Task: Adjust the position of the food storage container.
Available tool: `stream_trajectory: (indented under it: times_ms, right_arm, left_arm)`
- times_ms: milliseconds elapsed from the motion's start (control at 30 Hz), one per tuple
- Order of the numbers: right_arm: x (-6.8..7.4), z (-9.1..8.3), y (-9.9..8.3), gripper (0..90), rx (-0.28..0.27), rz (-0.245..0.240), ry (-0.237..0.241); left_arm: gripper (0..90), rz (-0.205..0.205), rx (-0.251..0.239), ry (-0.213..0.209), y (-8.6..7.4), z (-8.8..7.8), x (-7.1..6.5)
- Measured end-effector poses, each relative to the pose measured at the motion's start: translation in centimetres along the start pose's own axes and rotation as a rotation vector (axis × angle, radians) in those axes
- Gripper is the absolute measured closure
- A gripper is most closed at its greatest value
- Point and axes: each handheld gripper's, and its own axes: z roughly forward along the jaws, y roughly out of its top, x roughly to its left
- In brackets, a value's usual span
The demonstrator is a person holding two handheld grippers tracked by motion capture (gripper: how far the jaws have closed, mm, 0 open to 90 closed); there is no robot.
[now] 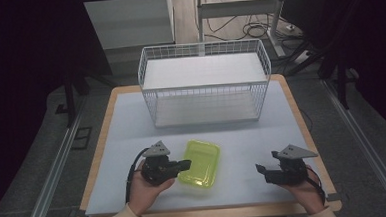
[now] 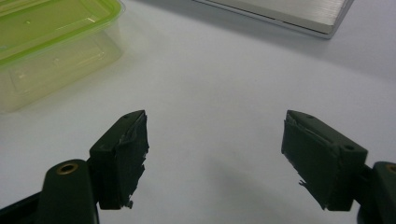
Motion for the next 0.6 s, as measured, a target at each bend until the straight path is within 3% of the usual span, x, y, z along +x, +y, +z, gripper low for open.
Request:
stream_trajectory:
  times_ms: [300, 433, 600]
  right_arm:
    - [0.1, 0.0, 0.0, 22.9, 0.003, -0.007, -0.012]
    - [0.1, 0.0, 0.0, 22.9, 0.007, -0.010, -0.014]
    - [0.2, 0.1, 0.0, 22.9, 0.009, -0.022, -0.022]
  left_arm:
    - [89.6, 0.031, 0.049, -0.052, 0.5, 2.6, -1.9]
    - [89.6, 0.067, 0.101, -0.048, 0.1, 4.3, -3.0]
    - [89.6, 0.074, 0.129, -0.057, -0.2, 5.4, -3.5]
